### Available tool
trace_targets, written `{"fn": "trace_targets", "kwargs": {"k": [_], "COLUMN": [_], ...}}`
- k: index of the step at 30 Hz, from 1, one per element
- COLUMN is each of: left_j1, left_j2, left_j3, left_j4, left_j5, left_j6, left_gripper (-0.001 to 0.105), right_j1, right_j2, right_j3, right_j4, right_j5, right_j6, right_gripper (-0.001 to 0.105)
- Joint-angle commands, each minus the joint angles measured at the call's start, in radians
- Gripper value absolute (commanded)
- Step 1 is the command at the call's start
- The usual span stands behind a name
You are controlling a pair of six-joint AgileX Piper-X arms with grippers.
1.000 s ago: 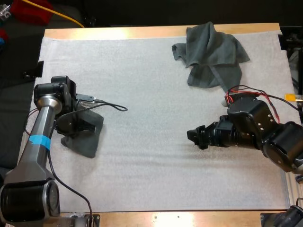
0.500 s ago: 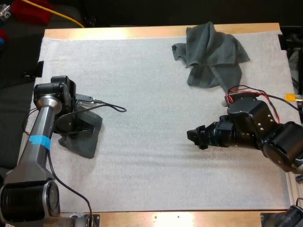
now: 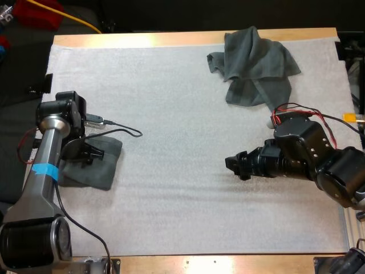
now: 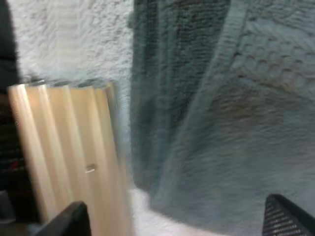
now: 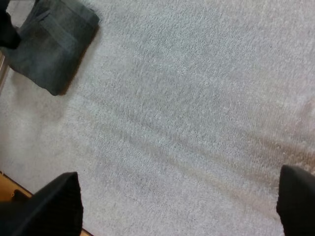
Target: Pick towel from pile, fold and stack
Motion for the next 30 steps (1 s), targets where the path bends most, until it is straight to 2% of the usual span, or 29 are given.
{"fn": "trace_targets", "kwargs": {"k": [1, 4, 7, 9, 15, 19, 21, 30], "left_j1": [-0.002, -0.002, -0.002, -0.002, -0.002, -0.002, -0.002, 0.006], "left_j2": [-0.005, -0.005, -0.005, -0.005, -0.005, -0.005, -0.005, -0.030], "left_j3": [-0.005, -0.005, -0.005, -0.005, 0.042, 0.107, 0.116, 0.049], "left_j4": [0.003, -0.006, -0.011, -0.012, -0.030, -0.087, -0.092, -0.028], "left_j5": [0.126, 0.270, 0.345, 0.368, 0.308, 0.308, 0.300, 0.161], "left_j6": [-0.017, -0.014, -0.014, -0.014, -0.014, -0.014, -0.014, -0.014], "left_gripper": [0.068, 0.068, 0.068, 0.068, 0.068, 0.068, 0.068, 0.068], "right_j1": [0.000, 0.000, 0.000, 0.000, 0.000, 0.000, 0.000, 0.000], "right_j2": [-0.002, -0.002, -0.002, -0.002, -0.002, -0.002, -0.002, -0.002], "right_j3": [-0.004, -0.004, -0.004, -0.004, -0.004, -0.004, -0.004, -0.004], "right_j4": [-0.006, -0.006, -0.006, -0.006, -0.018, -0.030, -0.031, -0.035], "right_j5": [-0.008, -0.008, -0.008, -0.008, -0.008, -0.008, -0.008, -0.008], "right_j6": [-0.005, -0.005, -0.005, -0.005, -0.002, 0.014, 0.015, 0.015], "right_gripper": [0.078, 0.078, 0.078, 0.078, 0.078, 0.078, 0.078, 0.078]}}
